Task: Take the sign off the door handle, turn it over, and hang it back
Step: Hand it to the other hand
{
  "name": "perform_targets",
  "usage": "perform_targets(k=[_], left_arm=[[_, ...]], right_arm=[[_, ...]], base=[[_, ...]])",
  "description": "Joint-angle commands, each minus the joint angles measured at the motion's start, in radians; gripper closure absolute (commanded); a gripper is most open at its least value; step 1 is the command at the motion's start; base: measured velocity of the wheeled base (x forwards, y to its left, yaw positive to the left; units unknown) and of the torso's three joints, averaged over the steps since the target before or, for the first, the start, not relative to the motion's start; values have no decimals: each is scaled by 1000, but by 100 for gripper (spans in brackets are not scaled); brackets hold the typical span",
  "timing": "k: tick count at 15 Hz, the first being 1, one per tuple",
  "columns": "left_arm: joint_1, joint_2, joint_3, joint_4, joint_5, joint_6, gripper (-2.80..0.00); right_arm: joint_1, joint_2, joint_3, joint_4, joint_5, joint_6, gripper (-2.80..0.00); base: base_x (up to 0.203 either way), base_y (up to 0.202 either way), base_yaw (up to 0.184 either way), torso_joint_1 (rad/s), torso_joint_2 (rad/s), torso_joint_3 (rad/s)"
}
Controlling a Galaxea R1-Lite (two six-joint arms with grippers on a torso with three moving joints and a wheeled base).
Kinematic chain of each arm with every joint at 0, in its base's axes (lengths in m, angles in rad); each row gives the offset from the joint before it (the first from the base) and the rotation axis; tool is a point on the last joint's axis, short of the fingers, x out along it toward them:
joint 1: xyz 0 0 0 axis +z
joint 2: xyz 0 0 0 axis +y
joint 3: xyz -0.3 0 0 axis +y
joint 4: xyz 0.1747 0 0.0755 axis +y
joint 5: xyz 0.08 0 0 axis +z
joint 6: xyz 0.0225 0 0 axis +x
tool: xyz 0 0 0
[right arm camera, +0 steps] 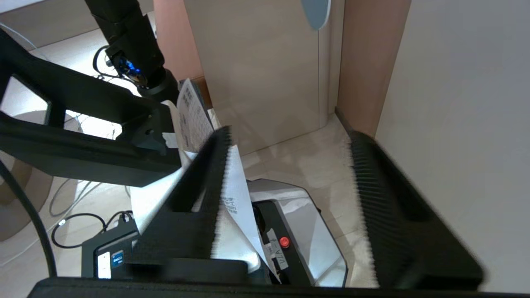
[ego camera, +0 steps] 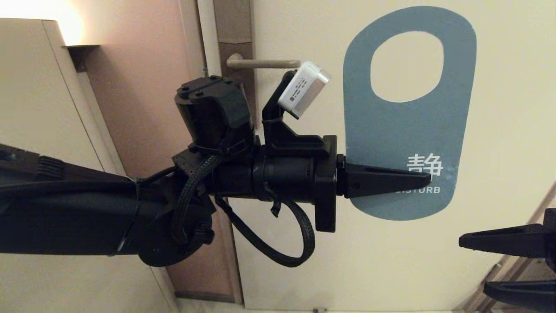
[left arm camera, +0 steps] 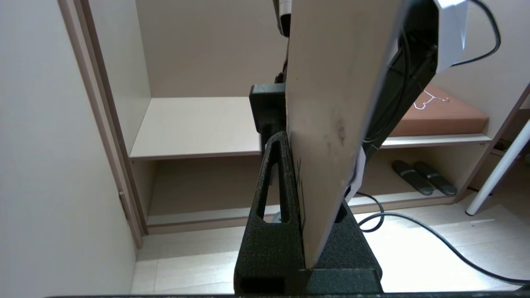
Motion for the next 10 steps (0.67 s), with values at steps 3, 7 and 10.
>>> perform_targets(k=[3, 7, 10], left_arm=[[-9, 13, 1, -8, -5, -1, 0], [-18, 11, 0, -8, -4, -1, 0], [-18, 13, 0, -8, -2, -1, 0]], right_arm=[[2, 40, -5, -33, 4, -3, -280], [3, 98, -8, -134, 4, -2, -280], [19, 121, -27, -148, 4, -1, -280]], base=[[0, 0, 0, 0, 0, 0], [0, 0, 0, 0, 0, 0], [0, 0, 0, 0, 0, 0]])
